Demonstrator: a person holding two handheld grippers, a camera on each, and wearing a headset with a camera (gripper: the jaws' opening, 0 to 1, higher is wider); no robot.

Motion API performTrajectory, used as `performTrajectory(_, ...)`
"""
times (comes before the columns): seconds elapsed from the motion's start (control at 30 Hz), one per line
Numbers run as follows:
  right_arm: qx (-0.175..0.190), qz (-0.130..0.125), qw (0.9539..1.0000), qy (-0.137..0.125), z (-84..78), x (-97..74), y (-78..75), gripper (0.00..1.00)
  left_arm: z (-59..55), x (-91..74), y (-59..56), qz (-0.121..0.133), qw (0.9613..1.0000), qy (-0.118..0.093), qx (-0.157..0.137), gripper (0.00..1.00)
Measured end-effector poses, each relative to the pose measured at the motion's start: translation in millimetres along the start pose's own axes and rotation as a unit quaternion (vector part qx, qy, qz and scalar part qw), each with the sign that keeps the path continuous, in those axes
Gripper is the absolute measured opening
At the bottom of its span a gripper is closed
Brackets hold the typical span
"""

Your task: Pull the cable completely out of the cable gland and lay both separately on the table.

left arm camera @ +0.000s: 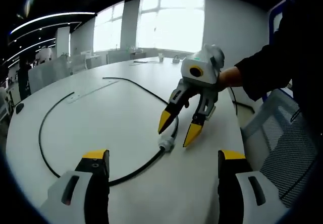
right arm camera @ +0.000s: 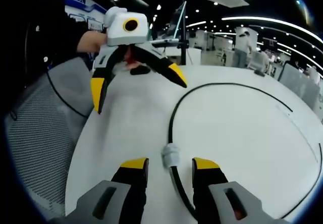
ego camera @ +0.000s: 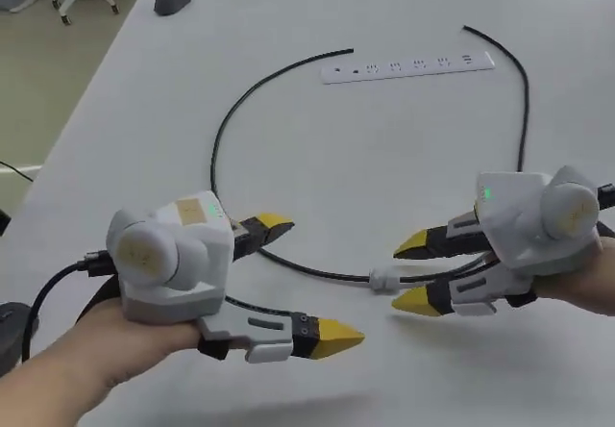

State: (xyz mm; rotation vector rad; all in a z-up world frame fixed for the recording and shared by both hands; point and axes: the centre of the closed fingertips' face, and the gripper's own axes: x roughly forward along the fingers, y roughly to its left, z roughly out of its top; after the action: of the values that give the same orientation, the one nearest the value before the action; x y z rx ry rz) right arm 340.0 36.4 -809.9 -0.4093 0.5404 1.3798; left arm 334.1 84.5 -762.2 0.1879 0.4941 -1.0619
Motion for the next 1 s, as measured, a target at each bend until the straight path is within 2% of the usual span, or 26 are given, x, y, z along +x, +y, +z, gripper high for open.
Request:
performTrajectory(0.07, -0.004, -0.001, 1.0, 0.001, -0.8, 1.1, -0.3, 0.28, -0.6, 0.7, -0.7, 0.0, 1.0, -0.003, 0.001, 0.83)
performTrajectory(0.1, -0.005, 0.001, 1.0, 0.001, -0.7, 1.3, -0.3, 0.26, -1.5, 1.8, -2.6, -0.004, 0.9999, -0.005, -0.013, 0.84)
performTrajectory(0.17, -0.009, 0.0, 1.0, -0.001, 0.3, 2.5, -0.7, 0.23, -2.8, 2.4, -4.7, -0.01, 0.9997, -0.007, -0.021, 0.84)
performTrajectory(0.23, -0.015, -0.001, 0.9999, -0.001, 0.5, 3.8, -1.1, 0.19, -2.2, 3.2, -12.4, -0.029, 0.9988, -0.013, -0.037, 0.87)
performTrajectory(0.33, -0.038, 0.002, 0.9993, 0.003, 0.5, 6.8, 2.7, 0.13, -1.9, 3.3, -12.7, -0.029, 0.9988, -0.014, -0.036, 0.88)
performTrajectory(0.43, -0.039, 0.002, 0.9992, 0.005, -0.4, 9.9, 4.4, 0.09, -0.6, 4.3, -14.3, -0.032, 0.9984, -0.016, -0.044, 0.85)
performTrajectory(0.53, -0.025, 0.001, 0.9997, 0.006, -2.9, 11.2, 0.9, 0.08, 2.2, 6.0, -22.6, -0.054, 0.9952, -0.024, -0.079, 0.83)
performTrajectory(0.6, -0.029, 0.007, 0.9996, 0.004, -1.6, 9.0, 5.2, 0.08, 1.6, 7.2, -23.4, -0.055, 0.995, -0.022, -0.08, 0.81)
performTrajectory(0.63, -0.042, 0.009, 0.9991, -0.005, 3.8, 6.3, 9.2, 0.08, 0.1, 7.2, -25.2, -0.057, 0.9949, -0.018, -0.082, 0.79)
performTrajectory(0.73, -0.048, 0.021, 0.9986, -0.012, 13.0, -1.7, 21.6, 0.07, 1.0, 7.0, -25.9, -0.056, 0.9943, -0.021, -0.088, 0.71)
performTrajectory(0.77, -0.053, 0.024, 0.9982, -0.014, 15.3, -3.8, 25.4, 0.07, 5.6, 7.9, -29.4, -0.063, 0.9907, -0.034, -0.116, 0.69)
performTrajectory(0.83, -0.071, 0.033, 0.9968, -0.017, 21.0, -8.4, 35.5, 0.07, 9.3, 9.1, -31.6, -0.071, 0.9874, -0.042, -0.135, 0.65)
performTrajectory(0.9, -0.086, 0.038, 0.9954, -0.018, 24.6, -12.5, 43.6, 0.07, 9.6, 12.2, -34.1, -0.083, 0.9847, -0.038, -0.148, 0.61)
performTrajectory(0.97, -0.099, 0.042, 0.9939, -0.023, 29.5, -15.4, 50.8, 0.07, 14.5, 11.2, -46.1, -0.114, 0.9806, -0.049, -0.152, 0.45)
performTrajectory(1.0, -0.103, 0.044, 0.9934, -0.024, 32.2, -17.8, 55.4, 0.07, 14.5, 9.5, -53.5, -0.132, 0.9755, -0.042, -0.17, 0.32)
